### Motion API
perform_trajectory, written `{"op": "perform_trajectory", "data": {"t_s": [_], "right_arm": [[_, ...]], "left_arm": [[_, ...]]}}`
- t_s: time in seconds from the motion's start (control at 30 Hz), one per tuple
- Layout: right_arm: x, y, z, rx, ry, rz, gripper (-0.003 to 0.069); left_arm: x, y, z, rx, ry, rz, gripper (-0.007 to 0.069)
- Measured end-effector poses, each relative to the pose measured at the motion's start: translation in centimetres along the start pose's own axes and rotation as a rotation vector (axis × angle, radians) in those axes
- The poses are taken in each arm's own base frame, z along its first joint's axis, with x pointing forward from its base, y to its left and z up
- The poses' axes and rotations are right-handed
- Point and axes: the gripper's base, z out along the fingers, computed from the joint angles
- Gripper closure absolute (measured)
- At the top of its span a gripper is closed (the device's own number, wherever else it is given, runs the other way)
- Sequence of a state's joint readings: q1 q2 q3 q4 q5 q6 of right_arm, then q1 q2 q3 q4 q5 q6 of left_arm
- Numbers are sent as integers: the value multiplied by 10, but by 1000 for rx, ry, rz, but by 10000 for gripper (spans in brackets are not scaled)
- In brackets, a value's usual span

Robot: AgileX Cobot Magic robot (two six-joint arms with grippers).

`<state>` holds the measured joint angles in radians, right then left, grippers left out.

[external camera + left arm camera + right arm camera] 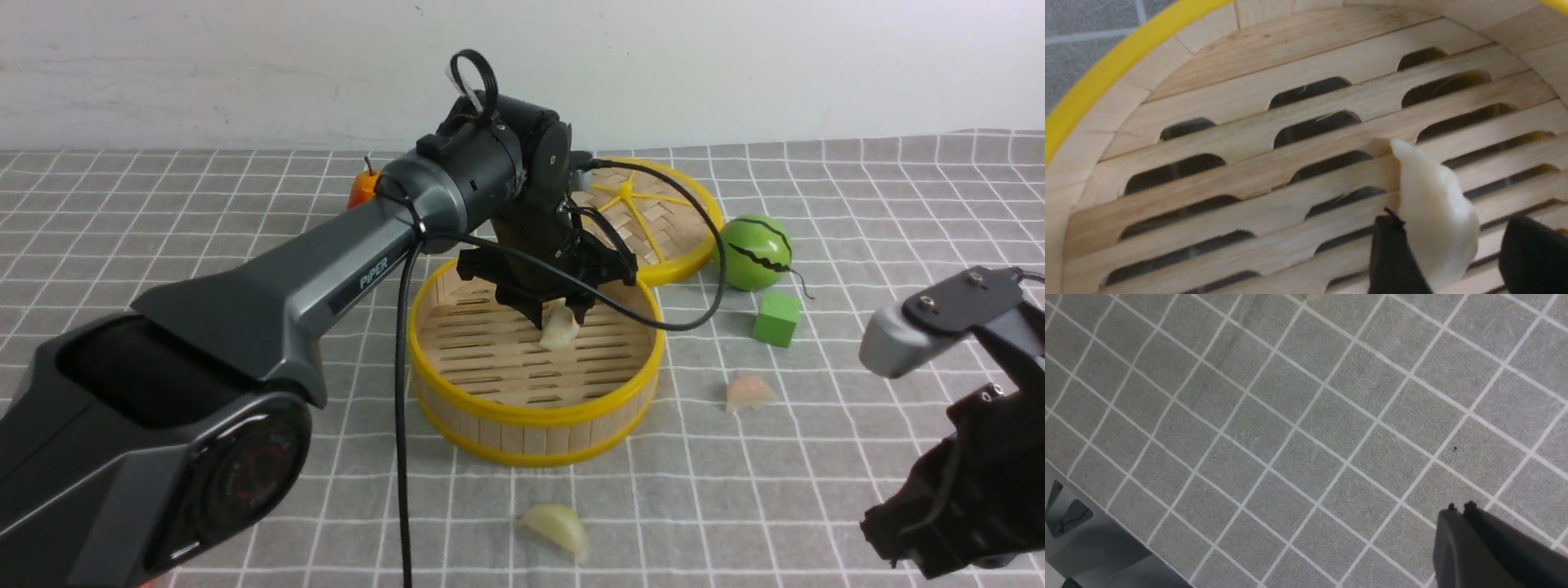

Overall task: Put the dumplings into the steamer on the table with the grey tablecloth.
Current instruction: 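Place the dumpling into the bamboo steamer basket with the left gripper, then reach for and grasp a dumpling lying on the table beside the steamer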

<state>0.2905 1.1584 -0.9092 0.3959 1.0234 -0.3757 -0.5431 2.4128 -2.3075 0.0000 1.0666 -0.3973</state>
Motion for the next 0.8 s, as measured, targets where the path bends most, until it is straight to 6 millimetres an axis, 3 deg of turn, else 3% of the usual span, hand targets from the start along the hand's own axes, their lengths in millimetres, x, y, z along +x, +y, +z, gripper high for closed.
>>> {"op": "perform_trajectory", "data": {"t_s": [0.07,0.17,0.2,0.23,0.27,0.33,0.37,0.53,0.6,0.67,0.8], "right_arm": [[-6,2,-5,5,-14,-22,639],[-20,12,-9,3,-18,-95,639],[-21,14,-9,2,-15,-108,639],[-30,22,-9,-1,-12,-160,639],[-38,29,-6,-4,0,-202,639],[-49,39,-3,-10,3,-257,639],[-58,48,4,-22,18,-296,638],[-88,74,30,-66,57,-384,634],[-94,81,42,-78,80,-401,627],[-102,89,67,-95,132,-421,601],[-104,92,105,-92,211,-436,479]], "left_arm": [[-2,2,-12,-5,4,-2,186],[-13,6,-67,10,-50,14,148],[-13,6,-71,10,-52,19,148],[-15,5,-103,22,-89,39,159],[-16,5,-137,31,-132,58,180],[-15,6,-171,36,-171,80,216],[-12,7,-205,45,-220,96,265],[11,19,-290,48,-345,120,469],[25,25,-304,33,-344,123,546],[53,37,-325,15,-333,125,638],[107,59,-328,-21,-243,131,638]]}}
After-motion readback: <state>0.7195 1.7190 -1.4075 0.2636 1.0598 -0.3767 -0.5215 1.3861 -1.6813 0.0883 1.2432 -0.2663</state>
